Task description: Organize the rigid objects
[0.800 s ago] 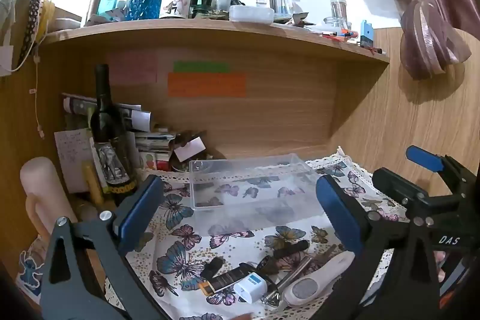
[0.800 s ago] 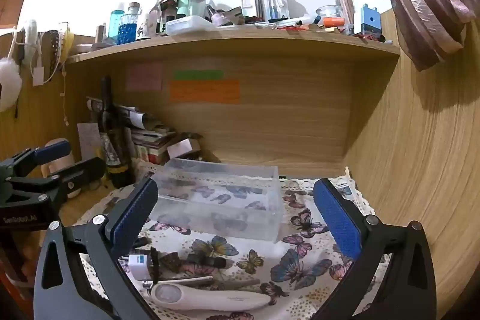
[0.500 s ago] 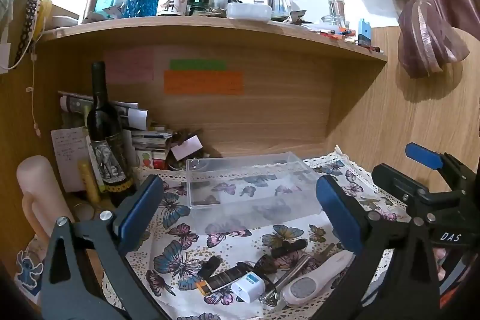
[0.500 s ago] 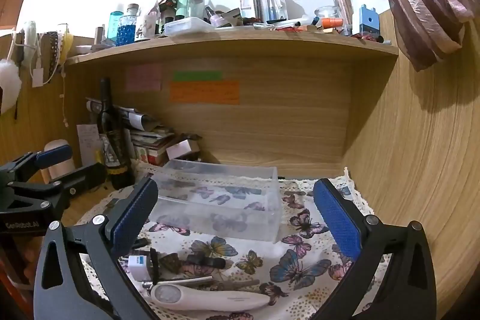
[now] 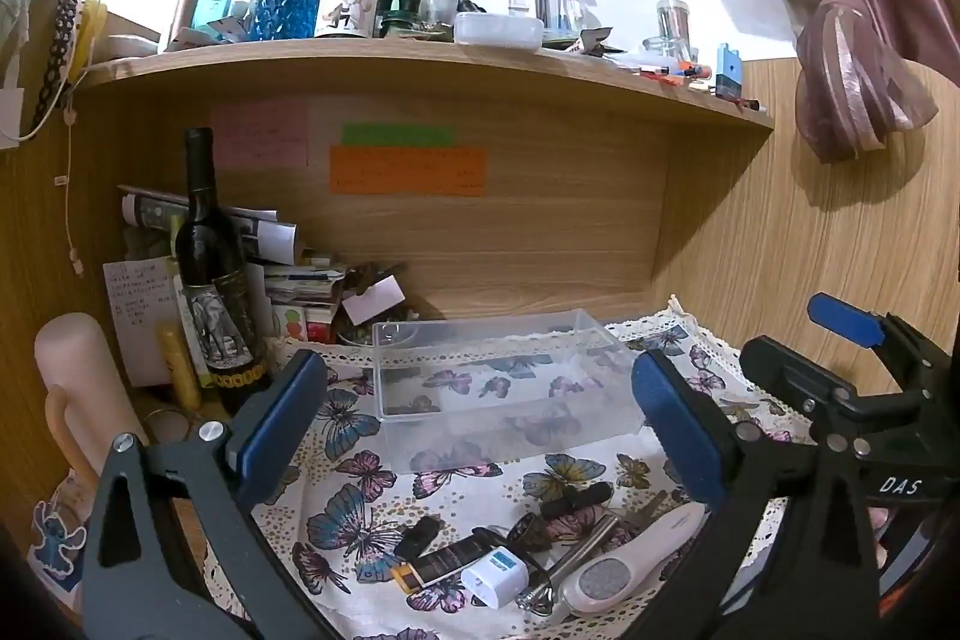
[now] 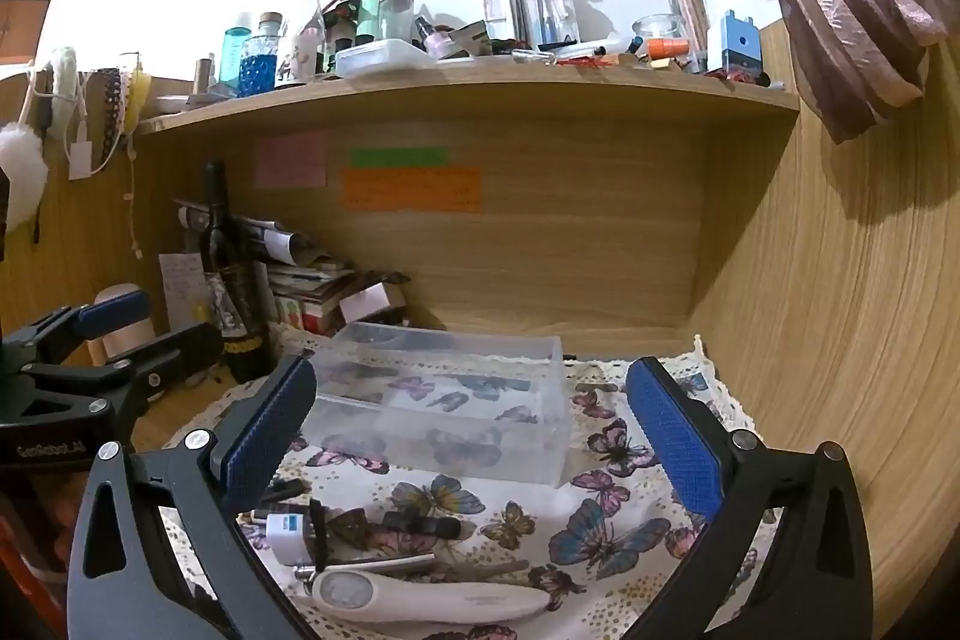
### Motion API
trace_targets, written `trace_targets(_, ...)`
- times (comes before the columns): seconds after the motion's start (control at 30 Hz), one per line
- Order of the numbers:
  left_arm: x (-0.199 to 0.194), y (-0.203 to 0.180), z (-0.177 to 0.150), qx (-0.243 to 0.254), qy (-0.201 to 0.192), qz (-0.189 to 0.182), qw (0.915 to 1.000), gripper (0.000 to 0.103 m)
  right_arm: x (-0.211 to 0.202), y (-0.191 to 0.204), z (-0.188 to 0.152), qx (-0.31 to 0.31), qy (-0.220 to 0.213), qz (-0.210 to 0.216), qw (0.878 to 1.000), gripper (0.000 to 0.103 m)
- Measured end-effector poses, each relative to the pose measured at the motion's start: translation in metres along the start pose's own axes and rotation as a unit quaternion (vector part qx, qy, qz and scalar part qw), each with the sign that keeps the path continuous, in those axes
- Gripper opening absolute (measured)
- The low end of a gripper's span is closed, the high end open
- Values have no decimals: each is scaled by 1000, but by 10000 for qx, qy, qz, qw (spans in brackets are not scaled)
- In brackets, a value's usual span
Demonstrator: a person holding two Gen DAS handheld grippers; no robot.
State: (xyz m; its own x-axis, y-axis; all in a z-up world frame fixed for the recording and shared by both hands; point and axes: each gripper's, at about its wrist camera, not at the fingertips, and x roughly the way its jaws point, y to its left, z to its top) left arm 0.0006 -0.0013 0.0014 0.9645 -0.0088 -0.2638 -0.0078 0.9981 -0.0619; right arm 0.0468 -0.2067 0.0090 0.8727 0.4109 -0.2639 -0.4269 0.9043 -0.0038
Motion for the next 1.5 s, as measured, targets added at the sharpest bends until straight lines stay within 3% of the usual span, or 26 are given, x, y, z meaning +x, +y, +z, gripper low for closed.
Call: trace_targets(1.5, 8, 5, -7, -73, 109, 6, 9999, 103, 6, 3, -3, 127, 78, 139, 9998, 103)
